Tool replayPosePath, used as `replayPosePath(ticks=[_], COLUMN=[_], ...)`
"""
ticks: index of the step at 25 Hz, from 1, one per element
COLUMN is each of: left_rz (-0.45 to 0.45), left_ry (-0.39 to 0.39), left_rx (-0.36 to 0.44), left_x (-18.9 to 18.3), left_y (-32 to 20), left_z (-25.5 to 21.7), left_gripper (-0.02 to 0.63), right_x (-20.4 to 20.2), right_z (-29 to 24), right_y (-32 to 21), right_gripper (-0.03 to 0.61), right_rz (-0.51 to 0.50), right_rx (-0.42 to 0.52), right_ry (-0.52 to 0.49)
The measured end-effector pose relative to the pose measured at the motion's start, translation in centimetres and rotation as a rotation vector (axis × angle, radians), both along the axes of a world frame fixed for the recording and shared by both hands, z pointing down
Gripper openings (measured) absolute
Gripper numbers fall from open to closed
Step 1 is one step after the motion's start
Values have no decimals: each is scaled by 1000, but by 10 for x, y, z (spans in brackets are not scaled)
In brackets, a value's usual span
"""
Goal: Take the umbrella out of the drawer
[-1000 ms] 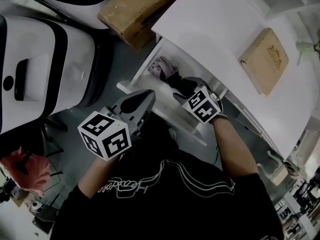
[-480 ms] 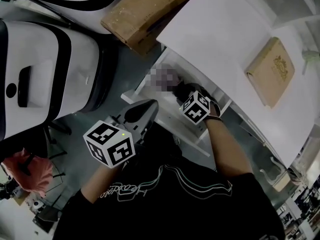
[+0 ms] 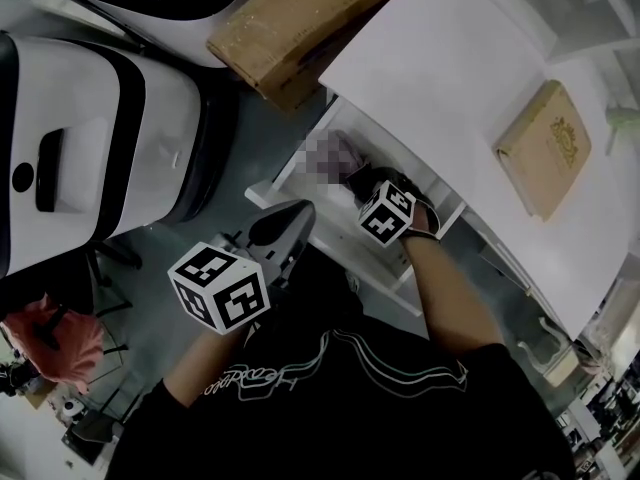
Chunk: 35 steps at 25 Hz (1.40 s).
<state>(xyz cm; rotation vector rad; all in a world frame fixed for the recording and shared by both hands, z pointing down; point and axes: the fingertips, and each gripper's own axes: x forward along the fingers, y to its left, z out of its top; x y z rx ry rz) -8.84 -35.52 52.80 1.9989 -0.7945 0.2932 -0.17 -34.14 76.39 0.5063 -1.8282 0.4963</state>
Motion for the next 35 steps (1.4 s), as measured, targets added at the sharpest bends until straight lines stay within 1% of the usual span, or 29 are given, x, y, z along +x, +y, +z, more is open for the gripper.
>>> replayPosePath(ticks=[4,8,13,19,22,27,31,35], left_rz=[-3,-1,12,6,13,6,13,18], left_ry=[0,-4,-1,6,8,20,35,38], left_rx=[-3,-3,14,31,48,74,115,157], left_x=[-3,-5,-3,-1,4,13,27,33], left_y=[6,13,21,32,43,66,90,118], left_z=[1,-1,-7,-15,-24,-41,-65,-89], left_gripper=[20,20,20,20,20,20,20,20], right_x=[2,2,5,10,15,24,33,40], right_z=[-1,-2,-7,-23,-42,-85,-122,-165], right_y=[-2,-1,0,6,11,25,43,64], right_gripper=[242,222,216,215,216,215,215,215], right_rz=[12,31,58,61,53,71,112,161], right_rx=[1,11,2,24,61,128,169,225], right_ry=[20,17,8,8,8,-10,-57,-123])
